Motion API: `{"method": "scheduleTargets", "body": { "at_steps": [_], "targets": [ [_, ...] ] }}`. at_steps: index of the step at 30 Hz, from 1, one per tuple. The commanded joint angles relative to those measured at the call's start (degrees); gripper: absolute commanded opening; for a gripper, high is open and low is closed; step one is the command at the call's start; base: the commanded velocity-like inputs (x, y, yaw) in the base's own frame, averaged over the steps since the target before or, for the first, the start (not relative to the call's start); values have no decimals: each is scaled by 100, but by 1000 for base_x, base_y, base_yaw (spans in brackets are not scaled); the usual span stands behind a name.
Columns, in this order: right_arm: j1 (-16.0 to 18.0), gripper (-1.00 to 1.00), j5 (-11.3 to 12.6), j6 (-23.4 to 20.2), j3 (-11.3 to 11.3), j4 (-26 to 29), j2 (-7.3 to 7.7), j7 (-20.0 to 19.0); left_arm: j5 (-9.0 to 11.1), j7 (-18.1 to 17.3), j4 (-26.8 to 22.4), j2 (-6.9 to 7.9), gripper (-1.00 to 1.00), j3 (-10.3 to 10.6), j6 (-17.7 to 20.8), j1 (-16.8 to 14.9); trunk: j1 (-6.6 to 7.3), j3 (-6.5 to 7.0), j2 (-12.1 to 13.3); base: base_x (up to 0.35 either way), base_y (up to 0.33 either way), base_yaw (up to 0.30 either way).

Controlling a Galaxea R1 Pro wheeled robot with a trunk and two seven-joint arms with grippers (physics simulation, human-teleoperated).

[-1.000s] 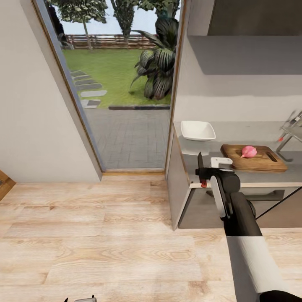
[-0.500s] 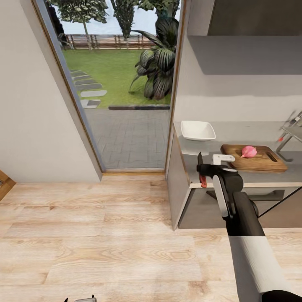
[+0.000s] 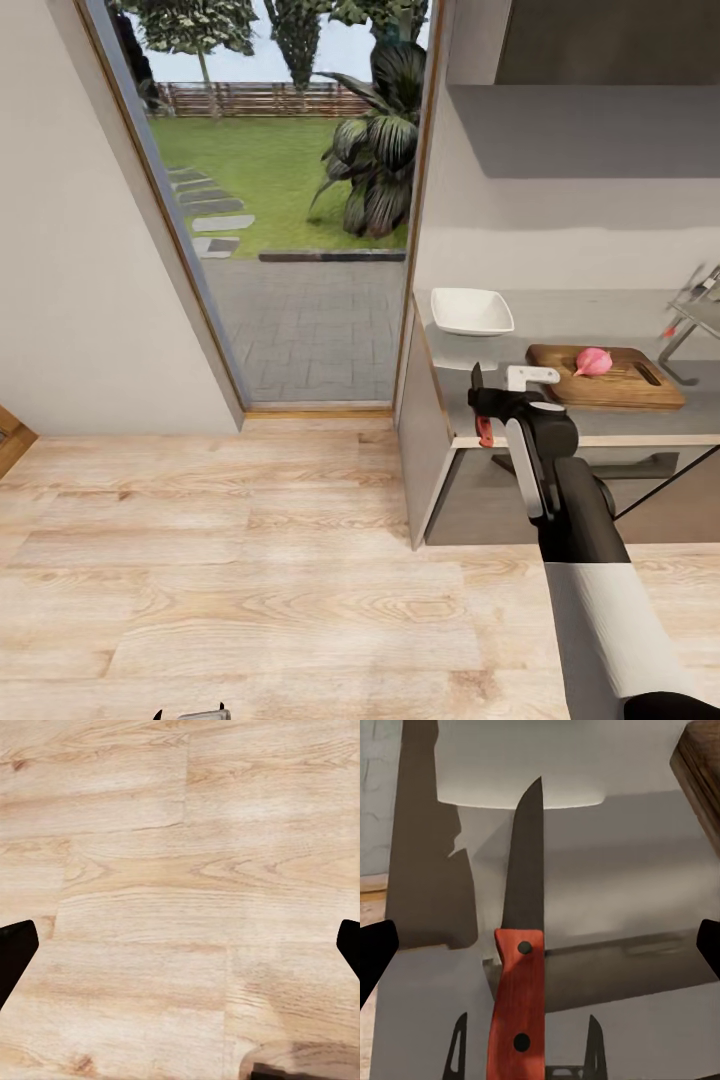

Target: In the kitchen, take the Vidalia onion out of the sink, dice it on the chopping board with the paring knife, put the diced onion into the bowl on the countertop, then place both the paring knife and the chopping board into the sink.

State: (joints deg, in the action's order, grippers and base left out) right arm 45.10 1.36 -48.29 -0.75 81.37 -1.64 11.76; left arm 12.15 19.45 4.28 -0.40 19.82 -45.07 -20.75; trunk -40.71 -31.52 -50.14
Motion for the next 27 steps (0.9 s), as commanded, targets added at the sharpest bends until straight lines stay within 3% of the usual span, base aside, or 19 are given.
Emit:
{"method": "scheduleTargets", "body": {
  "at_steps": [1,27],
  "targets": [
    [1,100,16,-23,-4,1,-3,18,33,15,21,-4,100,48,-28,-8,-1,-6,-4,0,0,0],
    [-1,100,-112,20,-22,-211,12,16,25,18,21,-36,100,48,-36,-8,-1,-101,-4,0,0,0]
  ]
}}
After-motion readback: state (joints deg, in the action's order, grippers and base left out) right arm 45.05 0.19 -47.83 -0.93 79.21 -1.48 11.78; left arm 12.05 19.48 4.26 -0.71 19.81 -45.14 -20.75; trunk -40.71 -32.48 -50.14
